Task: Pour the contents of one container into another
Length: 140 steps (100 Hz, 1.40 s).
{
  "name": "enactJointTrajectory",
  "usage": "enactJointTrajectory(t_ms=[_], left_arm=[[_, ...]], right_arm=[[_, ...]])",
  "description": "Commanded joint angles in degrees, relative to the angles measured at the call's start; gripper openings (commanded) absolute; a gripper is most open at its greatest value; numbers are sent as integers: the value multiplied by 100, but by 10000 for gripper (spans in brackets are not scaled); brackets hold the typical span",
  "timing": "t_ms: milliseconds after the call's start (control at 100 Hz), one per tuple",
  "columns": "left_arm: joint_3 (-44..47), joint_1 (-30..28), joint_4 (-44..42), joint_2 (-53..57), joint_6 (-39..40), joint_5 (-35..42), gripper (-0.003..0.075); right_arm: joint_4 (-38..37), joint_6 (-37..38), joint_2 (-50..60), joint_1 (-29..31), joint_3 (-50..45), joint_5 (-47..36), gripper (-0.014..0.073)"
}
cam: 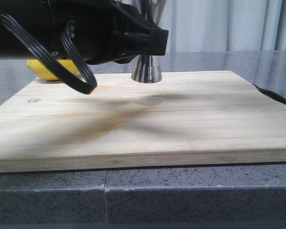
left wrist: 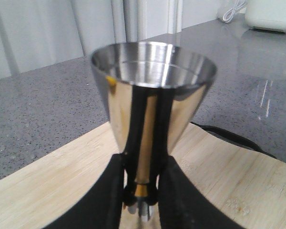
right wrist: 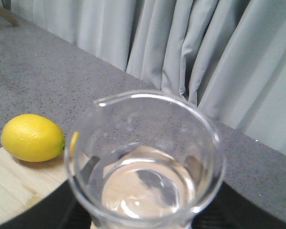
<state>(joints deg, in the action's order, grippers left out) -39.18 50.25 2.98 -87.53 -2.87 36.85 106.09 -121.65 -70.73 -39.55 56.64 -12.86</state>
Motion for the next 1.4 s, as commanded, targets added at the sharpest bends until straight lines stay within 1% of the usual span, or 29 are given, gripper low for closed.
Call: enactJointTrajectory(t_ms=[0, 190, 290, 380, 600, 880, 1170, 1390], left_arm=[[-165, 34, -13, 236, 81, 483, -19], [-165, 34, -22, 236, 81, 483, -19], [-165, 34, -22, 236, 81, 483, -19], [-165, 34, -22, 236, 81, 483, -19], [-165, 34, -22, 236, 81, 483, -19], [-165, 34, -22, 227, 81, 483, -19], [-165, 34, -22, 227, 81, 483, -19], [-165, 34, -22, 227, 81, 483, -19]], right_arm=[[-99, 200, 133, 31, 212, 334, 206], [-99, 701, 133, 31, 220, 477, 206], [-99, 877, 133, 31, 220, 740, 206], [-99, 876, 133, 31, 220, 833, 206], [-99, 532, 133, 31, 220, 478, 206], [-330, 521, 133, 31, 220, 296, 206], [-370, 459, 133, 31, 220, 292, 206], [-380, 256, 133, 31, 220, 287, 206]])
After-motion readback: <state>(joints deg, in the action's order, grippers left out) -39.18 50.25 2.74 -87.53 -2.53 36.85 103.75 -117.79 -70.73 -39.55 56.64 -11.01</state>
